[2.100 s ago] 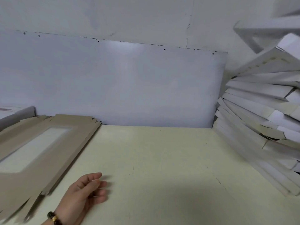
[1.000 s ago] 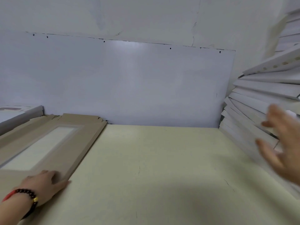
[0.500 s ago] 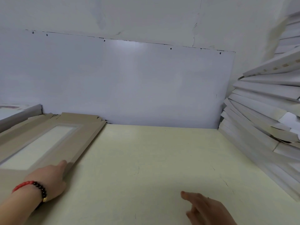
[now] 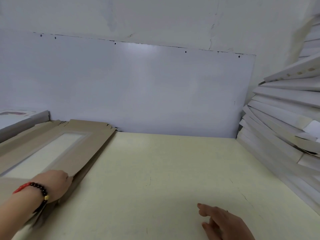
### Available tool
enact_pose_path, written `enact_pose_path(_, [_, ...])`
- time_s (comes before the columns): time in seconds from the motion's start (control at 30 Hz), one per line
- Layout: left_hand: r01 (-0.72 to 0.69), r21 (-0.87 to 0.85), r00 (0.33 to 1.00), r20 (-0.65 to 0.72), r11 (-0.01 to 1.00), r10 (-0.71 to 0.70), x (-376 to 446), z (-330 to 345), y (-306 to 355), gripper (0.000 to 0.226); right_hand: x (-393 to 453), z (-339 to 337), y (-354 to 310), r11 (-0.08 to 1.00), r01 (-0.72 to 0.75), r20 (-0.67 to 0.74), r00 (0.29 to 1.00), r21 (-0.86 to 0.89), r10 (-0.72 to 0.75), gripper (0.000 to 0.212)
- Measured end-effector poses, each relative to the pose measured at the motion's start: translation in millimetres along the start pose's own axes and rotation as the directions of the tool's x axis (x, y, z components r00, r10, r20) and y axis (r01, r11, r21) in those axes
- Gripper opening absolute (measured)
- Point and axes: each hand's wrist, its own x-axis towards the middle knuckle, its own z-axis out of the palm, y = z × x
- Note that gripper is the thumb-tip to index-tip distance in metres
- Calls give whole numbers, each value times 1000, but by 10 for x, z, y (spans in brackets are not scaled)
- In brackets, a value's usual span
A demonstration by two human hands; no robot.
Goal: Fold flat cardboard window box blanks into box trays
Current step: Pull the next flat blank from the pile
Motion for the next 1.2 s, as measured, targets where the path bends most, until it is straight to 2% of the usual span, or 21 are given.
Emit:
enact_pose_path(0.17, [47,-51,999,1,998,-47,11,9,-7,51,1,-1,4,1000,-2,-11,1000,22,2,81])
enact_pose_path(0.27, [21,-9,999,-41,1000,-22,-14,43,40,43,6,7,1,999,-6,-18,1000,33,7,81])
enact_pose_path(0.53, [-22,-1,998,-51,1000,22,-68,30,192,26,1,7,14,999,-21,-3,1000,39,22,82])
enact_pose_path(0.97, [-33,48,999,32,998,32,-78,-91,134,26,4,16,9,999,-8,-24,1000,41,9,85])
enact_pose_path(1.07, [-11,93,1000,25,996,8,-72,-113,117,28,1,26,23,999,-12,-26,1000,47,14,86])
enact_pose_path(1.2, [-49,47,999,1,998,49,-104,-27,176,35,-7,37,33,998,-16,-25,1000,60,18,85])
